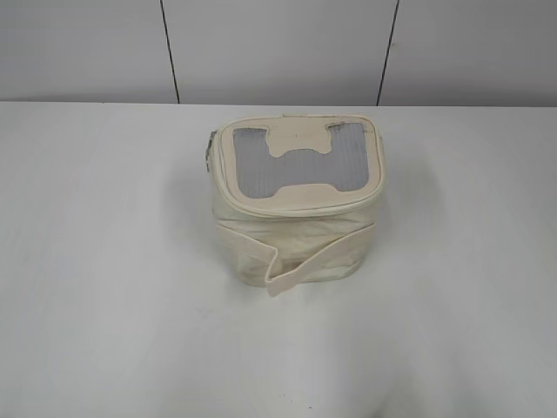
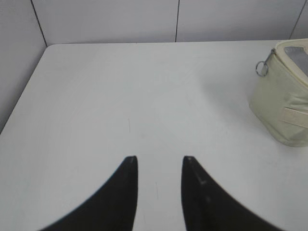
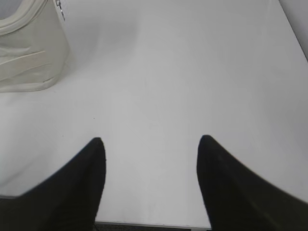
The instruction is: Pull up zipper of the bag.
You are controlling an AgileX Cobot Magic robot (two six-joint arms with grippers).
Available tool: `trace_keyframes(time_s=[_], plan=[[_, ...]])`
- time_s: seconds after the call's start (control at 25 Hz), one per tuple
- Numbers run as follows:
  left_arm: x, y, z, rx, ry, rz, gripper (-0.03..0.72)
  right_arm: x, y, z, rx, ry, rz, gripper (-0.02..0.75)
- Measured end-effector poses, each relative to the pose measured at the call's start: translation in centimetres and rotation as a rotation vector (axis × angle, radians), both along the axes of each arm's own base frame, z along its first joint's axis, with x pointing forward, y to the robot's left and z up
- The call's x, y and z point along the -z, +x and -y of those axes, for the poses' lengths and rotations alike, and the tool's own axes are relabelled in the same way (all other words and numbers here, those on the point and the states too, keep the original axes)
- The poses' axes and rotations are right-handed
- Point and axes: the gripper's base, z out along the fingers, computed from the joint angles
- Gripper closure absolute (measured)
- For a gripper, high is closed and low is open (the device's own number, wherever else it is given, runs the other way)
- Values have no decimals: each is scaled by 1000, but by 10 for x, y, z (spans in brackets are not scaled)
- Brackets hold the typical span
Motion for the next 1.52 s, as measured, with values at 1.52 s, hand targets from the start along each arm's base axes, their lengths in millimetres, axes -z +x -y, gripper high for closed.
trace_keyframes(time_s=[1.52], plan=[[0,0,0,0,0,0,447,-17,343,-74,-721,111,-267,265]])
